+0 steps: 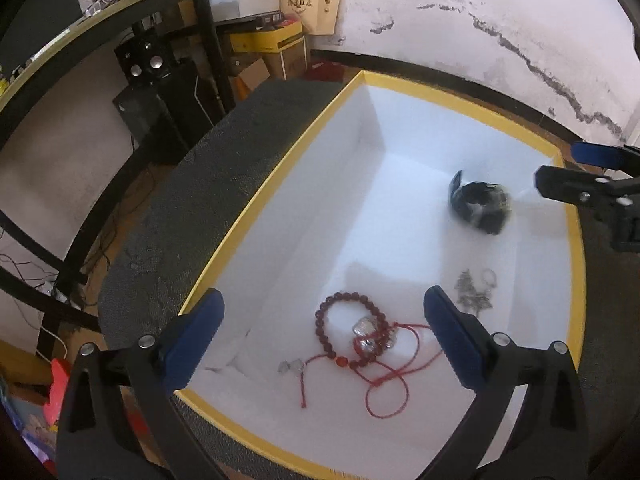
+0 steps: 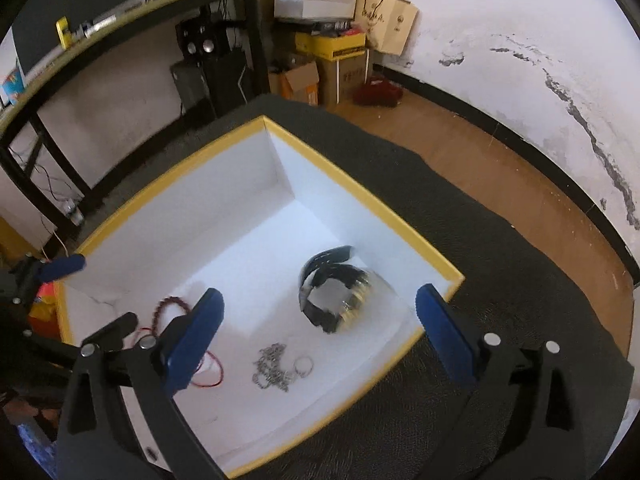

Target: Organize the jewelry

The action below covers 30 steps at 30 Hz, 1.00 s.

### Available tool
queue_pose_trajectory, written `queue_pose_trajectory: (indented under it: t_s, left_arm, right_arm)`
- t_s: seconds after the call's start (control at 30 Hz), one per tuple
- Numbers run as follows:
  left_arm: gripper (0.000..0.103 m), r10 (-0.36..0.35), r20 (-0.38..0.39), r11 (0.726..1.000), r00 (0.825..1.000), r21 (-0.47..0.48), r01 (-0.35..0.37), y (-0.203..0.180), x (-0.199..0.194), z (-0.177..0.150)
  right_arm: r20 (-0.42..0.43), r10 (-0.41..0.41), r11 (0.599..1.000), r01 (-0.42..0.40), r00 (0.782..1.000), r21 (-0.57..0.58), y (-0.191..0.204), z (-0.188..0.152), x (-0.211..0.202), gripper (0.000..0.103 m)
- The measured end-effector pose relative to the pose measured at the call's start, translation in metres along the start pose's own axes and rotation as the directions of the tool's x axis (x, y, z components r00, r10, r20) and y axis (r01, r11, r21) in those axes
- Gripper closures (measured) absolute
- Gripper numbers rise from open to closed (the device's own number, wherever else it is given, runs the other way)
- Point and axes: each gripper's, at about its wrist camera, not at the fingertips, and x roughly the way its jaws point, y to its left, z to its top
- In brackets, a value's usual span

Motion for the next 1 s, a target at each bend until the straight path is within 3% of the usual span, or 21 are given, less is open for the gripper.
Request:
queue_pose_trajectory:
  t_s: [0.2, 0.33, 0.53, 0.63, 0.8, 1.0]
  left_arm:
    - [0.005, -0.010, 0.019, 1.000, 1.000, -0.026, 0.011, -0.004, -0.035, -0.007]
    - [0.005, -0.042, 0.050, 0.999, 0.998, -0.020, 0.043, -0.023, -0.073, -0.017]
    - [0.005, -0.143, 0.086, 0.988, 0.986, 0.069, 0.137, -0.099, -0.125, -0.039]
    - [0.005, -0.200, 0.090, 0.974, 0.976, 0.124, 0.188, -0.150, -0.141, -0.055]
    - [0.005, -0.267, 0.102, 0.945, 0.958, 0.223, 0.240, -0.226, -0.147, -0.079]
    - [0.005, -0.284, 0.105, 0.927, 0.953, 0.285, 0.245, -0.274, -0.116, -0.086]
  right_arm:
    - [0.046, 0.015, 0.999, -0.017, 0.999, 0.041, -0.012, -0.025, -0.064, 0.010]
    - [0.103, -0.001, 0.994, -0.010, 0.995, 0.107, -0.030, -0.066, -0.131, 0.010]
    - [0.146, -0.143, 0.963, 0.104, 0.979, 0.249, -0.078, -0.162, -0.224, 0.008]
    - [0.129, -0.236, 0.925, 0.182, 0.963, 0.334, -0.108, -0.216, -0.254, 0.008]
    - [0.101, -0.341, 0.853, 0.263, 0.935, 0.452, -0.149, -0.290, -0.280, 0.007]
    - [0.081, -0.440, 0.784, 0.338, 0.894, 0.521, -0.192, -0.338, -0.255, 0.007]
